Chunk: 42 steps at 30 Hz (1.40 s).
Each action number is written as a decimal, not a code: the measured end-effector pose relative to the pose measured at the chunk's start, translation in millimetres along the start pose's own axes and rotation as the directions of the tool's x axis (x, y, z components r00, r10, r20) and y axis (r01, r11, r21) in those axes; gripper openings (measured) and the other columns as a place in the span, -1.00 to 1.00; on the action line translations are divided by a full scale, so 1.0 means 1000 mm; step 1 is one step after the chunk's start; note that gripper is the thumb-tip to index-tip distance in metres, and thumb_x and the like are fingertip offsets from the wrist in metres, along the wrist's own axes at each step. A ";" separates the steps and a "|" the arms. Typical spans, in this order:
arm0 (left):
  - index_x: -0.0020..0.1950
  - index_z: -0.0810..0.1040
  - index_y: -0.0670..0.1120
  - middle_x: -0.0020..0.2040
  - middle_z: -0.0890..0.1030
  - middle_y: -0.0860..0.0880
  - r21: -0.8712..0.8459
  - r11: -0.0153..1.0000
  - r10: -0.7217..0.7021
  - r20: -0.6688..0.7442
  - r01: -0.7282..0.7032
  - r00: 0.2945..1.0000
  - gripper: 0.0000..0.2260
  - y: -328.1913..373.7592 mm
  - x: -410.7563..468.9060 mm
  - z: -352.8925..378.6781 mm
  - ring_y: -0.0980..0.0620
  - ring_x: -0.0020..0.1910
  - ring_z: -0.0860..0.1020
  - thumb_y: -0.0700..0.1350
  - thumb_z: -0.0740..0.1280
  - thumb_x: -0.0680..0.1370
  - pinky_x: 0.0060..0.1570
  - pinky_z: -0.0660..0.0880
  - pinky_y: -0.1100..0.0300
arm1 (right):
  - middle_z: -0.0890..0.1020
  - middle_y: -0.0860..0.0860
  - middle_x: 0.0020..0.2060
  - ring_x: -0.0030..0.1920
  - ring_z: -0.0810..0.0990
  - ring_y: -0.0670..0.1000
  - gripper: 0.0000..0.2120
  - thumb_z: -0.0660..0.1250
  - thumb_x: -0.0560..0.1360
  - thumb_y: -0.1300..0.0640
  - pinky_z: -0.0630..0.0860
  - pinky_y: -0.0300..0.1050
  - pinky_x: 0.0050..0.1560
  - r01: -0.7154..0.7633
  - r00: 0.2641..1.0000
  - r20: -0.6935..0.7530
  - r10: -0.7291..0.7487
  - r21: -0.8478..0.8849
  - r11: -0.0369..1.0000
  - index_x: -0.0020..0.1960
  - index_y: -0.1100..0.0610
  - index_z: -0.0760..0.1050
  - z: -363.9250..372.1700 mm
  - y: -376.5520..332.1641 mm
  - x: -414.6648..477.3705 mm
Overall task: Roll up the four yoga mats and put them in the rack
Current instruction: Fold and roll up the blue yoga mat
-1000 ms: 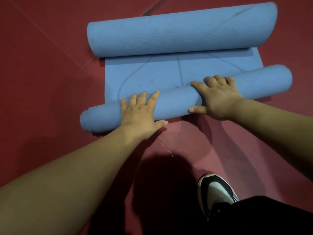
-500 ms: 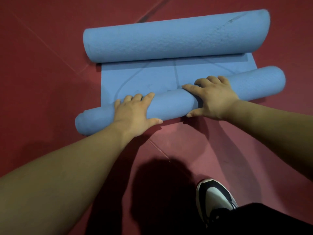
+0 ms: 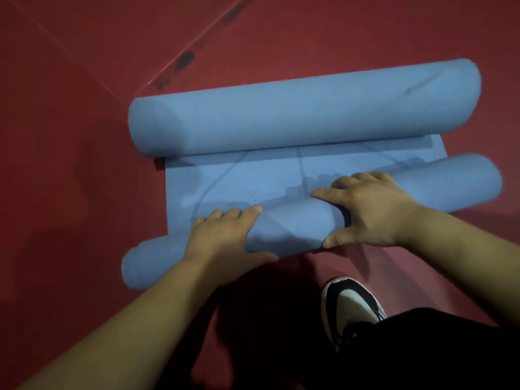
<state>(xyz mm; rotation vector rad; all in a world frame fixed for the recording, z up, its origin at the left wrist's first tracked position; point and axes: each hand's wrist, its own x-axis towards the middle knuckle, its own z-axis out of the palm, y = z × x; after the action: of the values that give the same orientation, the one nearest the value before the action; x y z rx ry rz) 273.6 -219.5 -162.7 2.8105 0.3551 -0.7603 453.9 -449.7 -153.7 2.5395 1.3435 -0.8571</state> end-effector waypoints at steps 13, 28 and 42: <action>0.54 0.18 0.23 0.40 0.47 0.08 -0.063 0.997 0.042 0.043 -0.039 0.998 0.01 -0.004 -0.009 0.010 -0.06 0.32 0.48 0.64 0.04 0.15 0.32 0.36 -0.02 | 0.50 -0.16 0.29 0.30 0.47 0.02 -0.03 -0.31 0.29 -0.70 0.37 0.06 0.27 -0.042 0.993 -0.111 0.046 0.043 0.998 0.50 -0.27 0.27 0.026 -0.022 -0.017; 0.42 0.50 0.07 0.19 0.61 0.01 0.020 0.999 0.045 -0.376 -0.040 0.926 -0.18 0.011 -0.016 0.039 -0.13 0.10 0.57 0.57 0.18 0.35 0.11 0.45 -0.10 | 0.51 -0.12 0.32 0.32 0.46 0.05 -0.03 -0.33 0.33 -0.67 0.37 0.08 0.30 -0.067 0.979 -0.190 0.079 0.067 0.995 0.46 -0.21 0.36 0.027 -0.017 0.000; 0.45 0.39 0.16 0.37 0.48 0.06 -0.038 0.990 -0.137 -0.185 0.133 0.973 -0.24 0.014 0.010 0.017 -0.06 0.34 0.43 0.51 -0.14 0.43 0.28 0.32 -0.07 | 0.64 -0.10 0.13 0.17 0.57 0.11 -0.32 -0.14 0.54 -0.49 0.33 0.09 0.23 -0.194 0.924 -0.323 0.203 0.061 0.979 0.26 -0.14 0.54 0.036 -0.024 -0.001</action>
<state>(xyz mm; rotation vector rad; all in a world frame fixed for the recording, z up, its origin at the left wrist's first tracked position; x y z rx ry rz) 277.7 -235.5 -180.2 2.8638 0.5880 -0.5130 419.1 -449.9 -179.7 2.8739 1.1239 -0.4306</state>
